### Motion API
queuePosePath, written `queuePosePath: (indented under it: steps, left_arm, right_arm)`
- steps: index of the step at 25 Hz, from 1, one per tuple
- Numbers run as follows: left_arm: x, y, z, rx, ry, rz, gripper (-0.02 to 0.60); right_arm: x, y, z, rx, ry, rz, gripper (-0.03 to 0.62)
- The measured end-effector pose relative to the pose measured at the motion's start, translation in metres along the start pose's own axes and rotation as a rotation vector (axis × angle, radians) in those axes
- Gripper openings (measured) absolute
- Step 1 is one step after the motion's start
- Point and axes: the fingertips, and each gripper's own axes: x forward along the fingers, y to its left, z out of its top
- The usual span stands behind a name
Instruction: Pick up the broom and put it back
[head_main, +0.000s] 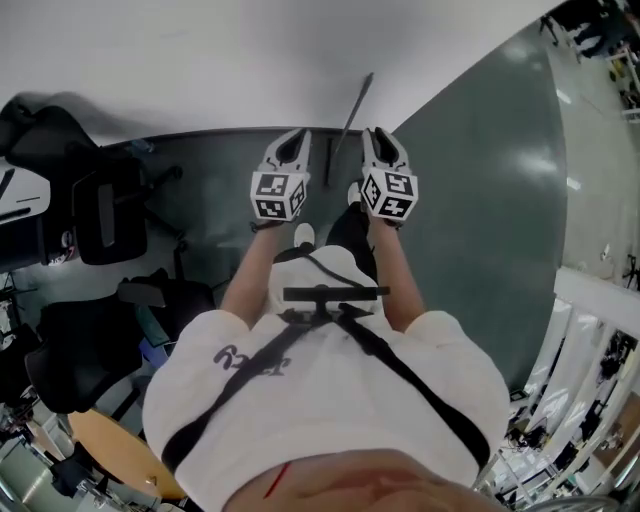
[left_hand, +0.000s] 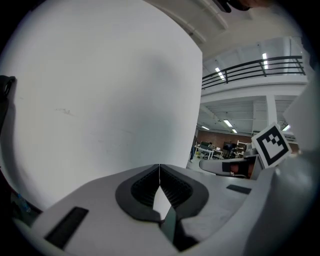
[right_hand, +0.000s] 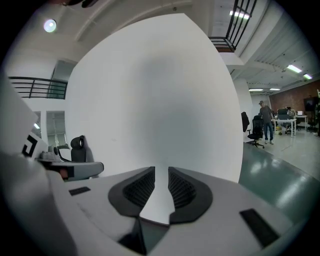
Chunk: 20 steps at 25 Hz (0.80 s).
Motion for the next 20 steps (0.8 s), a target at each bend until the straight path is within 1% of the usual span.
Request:
queuePosePath:
  steps: [1,2,5,9,12,16,20]
  left_arm:
    - [-0.004,-0.004,0.009,0.011,-0.018,-0.001,0.012]
    - [-0.008,-0.007,0.019,0.022,-0.036,-0.001,0.012]
    - [-0.021,-0.019,0.046,0.049,-0.088,-0.01,0.012]
    - [-0.038,-0.033,0.081,0.065,-0.173,-0.024,0.012]
    - [-0.048,-0.045,0.102,0.08,-0.223,-0.044,0.012]
    - [-0.052,-0.067,0.115,0.108,-0.241,-0.079,0.012]
    - [-0.054,-0.083,0.117,0.121,-0.246,-0.109,0.012]
  right_arm:
    - [-0.008,0.005,0.007,0.005,-0.018,-0.003,0.091]
    - [-0.015,0.01,0.014,0.009,-0.035,-0.005,0.039]
    - [-0.031,0.027,0.037,-0.007,-0.089,0.003,0.01]
    - [-0.048,0.044,0.071,-0.024,-0.166,0.02,0.006]
    - [-0.064,0.051,0.092,-0.053,-0.206,0.006,0.006]
    - [-0.081,0.048,0.105,-0.079,-0.229,-0.031,0.006]
    - [-0.093,0.048,0.109,-0.087,-0.249,-0.048,0.006]
